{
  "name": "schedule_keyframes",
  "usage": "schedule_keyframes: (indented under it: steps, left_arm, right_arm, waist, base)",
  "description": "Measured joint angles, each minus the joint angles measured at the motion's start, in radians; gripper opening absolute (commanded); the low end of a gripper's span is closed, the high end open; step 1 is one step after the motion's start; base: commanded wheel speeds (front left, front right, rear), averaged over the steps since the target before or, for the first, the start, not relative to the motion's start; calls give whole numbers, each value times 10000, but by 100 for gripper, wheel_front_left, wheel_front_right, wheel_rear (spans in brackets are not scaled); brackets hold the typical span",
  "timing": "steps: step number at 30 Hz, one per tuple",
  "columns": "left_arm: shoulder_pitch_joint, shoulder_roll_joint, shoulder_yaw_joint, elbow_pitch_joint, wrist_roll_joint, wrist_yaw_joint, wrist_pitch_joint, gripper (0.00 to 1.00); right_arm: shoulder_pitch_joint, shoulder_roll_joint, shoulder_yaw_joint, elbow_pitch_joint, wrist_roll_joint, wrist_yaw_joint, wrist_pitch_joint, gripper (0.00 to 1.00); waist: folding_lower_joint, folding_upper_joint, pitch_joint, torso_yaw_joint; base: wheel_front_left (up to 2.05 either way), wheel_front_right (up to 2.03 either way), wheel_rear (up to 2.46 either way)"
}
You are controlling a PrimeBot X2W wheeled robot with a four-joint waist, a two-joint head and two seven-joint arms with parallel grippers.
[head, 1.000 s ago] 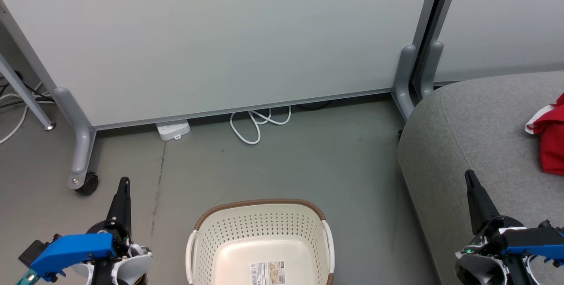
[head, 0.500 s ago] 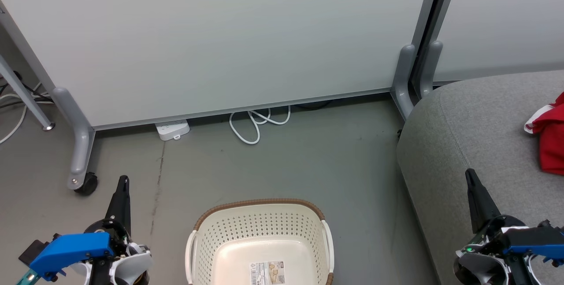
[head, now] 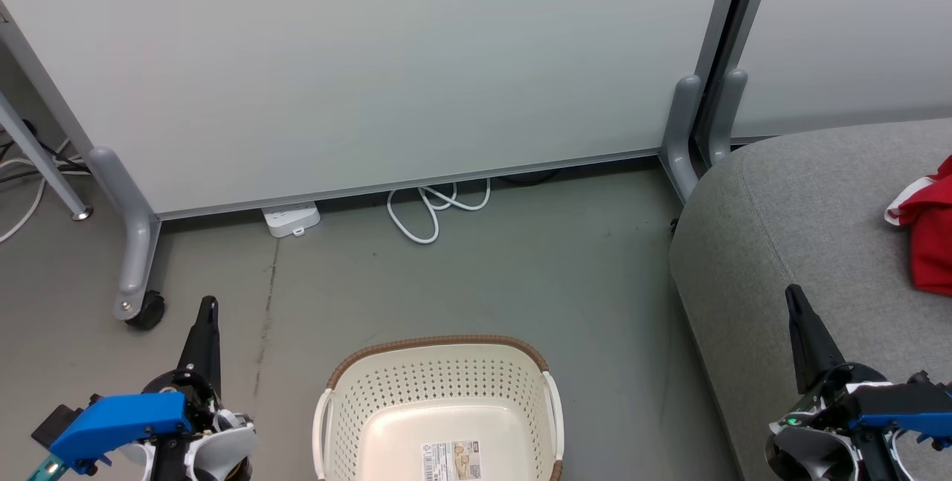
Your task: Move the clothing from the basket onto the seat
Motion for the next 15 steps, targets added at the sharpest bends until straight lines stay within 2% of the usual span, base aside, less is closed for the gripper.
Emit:
schedule_keyframes:
  steps: [15]
  left_arm:
    - [0,0,0,-2,0,0,0,0]
  right_arm:
    - [-1,0,0,0,0,0,0,0]
  waist:
    - [0,0,0,0]
  base:
    - [0,0,0]
